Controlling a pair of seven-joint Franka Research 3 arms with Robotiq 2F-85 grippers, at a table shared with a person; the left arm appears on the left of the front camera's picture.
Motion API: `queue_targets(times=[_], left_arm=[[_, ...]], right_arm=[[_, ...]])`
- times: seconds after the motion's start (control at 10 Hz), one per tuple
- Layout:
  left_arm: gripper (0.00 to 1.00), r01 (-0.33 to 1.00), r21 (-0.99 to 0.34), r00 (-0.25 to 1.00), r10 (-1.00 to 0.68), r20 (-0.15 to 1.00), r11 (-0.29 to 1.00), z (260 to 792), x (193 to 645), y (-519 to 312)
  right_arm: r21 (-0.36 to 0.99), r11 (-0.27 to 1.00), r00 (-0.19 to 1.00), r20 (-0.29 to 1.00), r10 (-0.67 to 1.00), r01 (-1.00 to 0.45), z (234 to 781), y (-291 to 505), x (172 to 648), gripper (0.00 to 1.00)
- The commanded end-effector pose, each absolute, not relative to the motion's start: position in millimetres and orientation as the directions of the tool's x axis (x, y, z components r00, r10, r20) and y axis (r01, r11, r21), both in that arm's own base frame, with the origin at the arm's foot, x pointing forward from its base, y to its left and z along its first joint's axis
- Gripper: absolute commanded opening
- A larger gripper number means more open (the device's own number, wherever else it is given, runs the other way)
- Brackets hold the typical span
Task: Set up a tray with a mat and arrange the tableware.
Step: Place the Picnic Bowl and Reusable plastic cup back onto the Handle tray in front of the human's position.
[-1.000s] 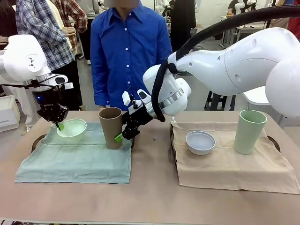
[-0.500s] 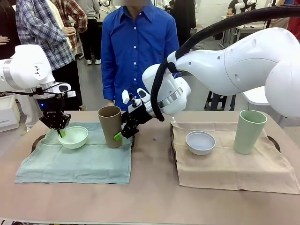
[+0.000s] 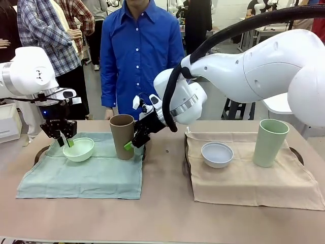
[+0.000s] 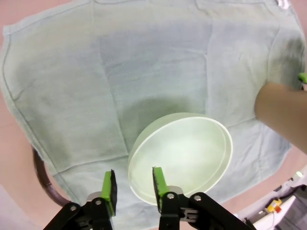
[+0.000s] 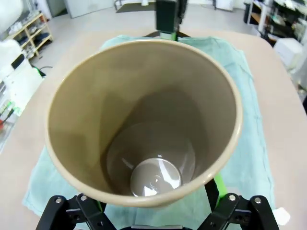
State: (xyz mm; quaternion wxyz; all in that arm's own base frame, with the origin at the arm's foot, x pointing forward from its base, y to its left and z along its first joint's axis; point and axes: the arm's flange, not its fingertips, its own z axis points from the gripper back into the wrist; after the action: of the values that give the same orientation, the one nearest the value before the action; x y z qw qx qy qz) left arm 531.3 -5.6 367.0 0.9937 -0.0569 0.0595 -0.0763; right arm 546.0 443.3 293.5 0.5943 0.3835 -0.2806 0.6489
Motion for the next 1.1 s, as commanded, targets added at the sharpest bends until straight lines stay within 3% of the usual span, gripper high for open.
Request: queue_targets(times=[0.0,0.1,0.2,0.6,0.7,1.0], left_arm=[[1.00,0.165,-0.120,0.977,-0.179,-0.119,0.979,378.2,526.3,2.2],[1.00,0.174,-0.126,0.976,-0.188,-0.113,0.977,382.2,523.9,3.2],[0.64,0.184,-0.132,0.974,-0.198,-0.108,0.974,387.6,518.7,4.5],[1.00,0.212,-0.144,0.971,-0.225,-0.077,0.967,406.3,510.7,5.3],[1.00,0.227,-0.135,0.969,-0.238,-0.069,0.964,411.1,508.9,3.9],[1.00,0.271,-0.076,0.959,-0.276,-0.061,0.960,442.3,501.5,-9.0]], right_arm=[[0.182,-0.065,0.108,0.795,0.597,-0.981,314.9,431.9,533.0,1.00],[0.192,-0.035,0.132,0.784,0.606,-0.981,322.9,422.9,526.9,1.00],[0.202,0.001,0.159,0.767,0.621,-0.979,331.4,411.8,518.4,1.00],[0.223,0.121,0.243,0.678,0.694,-0.967,363.4,383.3,491.1,1.00],[0.224,0.194,0.294,0.630,0.719,-0.955,373.4,377.9,486.7,1.00],[0.231,0.576,0.619,0.361,0.698,-0.784,425.7,373.3,471.3,1.00]])
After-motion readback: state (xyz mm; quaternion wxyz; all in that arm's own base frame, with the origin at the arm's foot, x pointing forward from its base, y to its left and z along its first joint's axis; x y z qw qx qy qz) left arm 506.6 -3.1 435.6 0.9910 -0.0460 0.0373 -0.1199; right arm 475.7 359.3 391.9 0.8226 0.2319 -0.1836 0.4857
